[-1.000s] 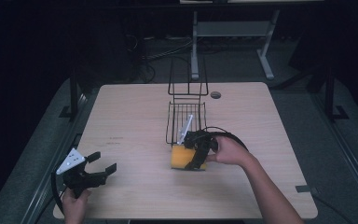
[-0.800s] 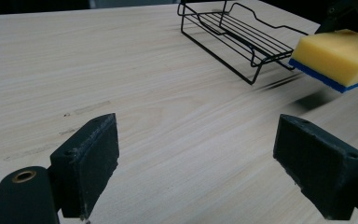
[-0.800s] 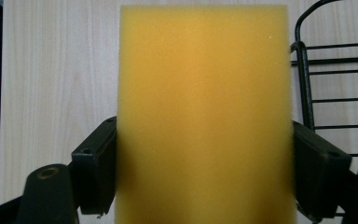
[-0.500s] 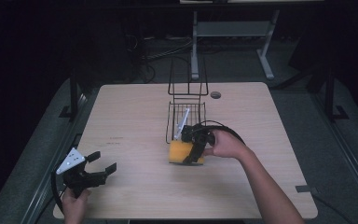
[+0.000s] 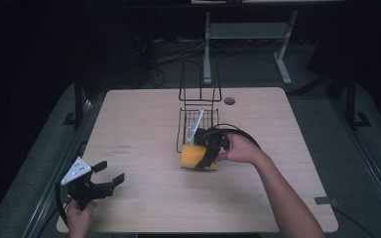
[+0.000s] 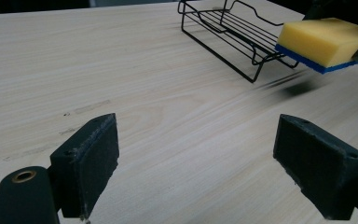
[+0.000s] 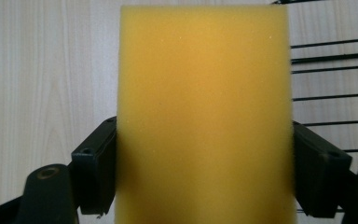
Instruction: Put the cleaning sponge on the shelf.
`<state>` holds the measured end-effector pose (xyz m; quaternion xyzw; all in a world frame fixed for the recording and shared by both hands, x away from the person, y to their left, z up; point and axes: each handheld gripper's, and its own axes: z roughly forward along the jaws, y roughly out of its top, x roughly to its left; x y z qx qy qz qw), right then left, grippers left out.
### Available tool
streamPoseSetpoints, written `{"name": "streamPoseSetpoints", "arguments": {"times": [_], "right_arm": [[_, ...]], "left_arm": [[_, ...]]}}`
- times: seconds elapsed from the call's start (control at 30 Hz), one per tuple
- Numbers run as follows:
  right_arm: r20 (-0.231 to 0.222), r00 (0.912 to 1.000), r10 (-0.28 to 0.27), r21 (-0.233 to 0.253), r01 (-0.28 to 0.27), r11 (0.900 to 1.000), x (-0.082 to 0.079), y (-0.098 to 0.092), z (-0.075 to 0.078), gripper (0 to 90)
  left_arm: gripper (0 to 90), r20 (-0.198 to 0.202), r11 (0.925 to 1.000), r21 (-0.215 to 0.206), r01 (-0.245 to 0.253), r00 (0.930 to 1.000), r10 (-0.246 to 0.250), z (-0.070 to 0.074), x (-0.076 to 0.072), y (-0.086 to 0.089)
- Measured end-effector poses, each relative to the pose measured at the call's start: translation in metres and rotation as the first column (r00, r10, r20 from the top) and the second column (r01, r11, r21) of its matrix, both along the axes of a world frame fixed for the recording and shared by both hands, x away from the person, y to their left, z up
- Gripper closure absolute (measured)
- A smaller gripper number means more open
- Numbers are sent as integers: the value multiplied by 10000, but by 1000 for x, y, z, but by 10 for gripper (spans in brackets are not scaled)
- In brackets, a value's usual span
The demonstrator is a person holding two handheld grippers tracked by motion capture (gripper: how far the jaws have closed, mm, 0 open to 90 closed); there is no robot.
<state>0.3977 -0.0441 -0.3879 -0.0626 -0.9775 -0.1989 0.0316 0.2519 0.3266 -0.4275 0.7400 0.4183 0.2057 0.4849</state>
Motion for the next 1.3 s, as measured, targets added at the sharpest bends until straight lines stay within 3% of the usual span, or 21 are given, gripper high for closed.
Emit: {"name": "streamPoseSetpoints", "arguments": {"times": [0.57,1.3], "right_arm": [[6,10000,55,36,-55,10000,5,-1,7,216],[-294,9995,-153,49,155,9999,14,-5,0,217]], "left_arm": [[134,25,10000,25,89,10000,-90,0,0,-5],[134,24,9999,91,122,9999,-123,0,0,-6]]}}
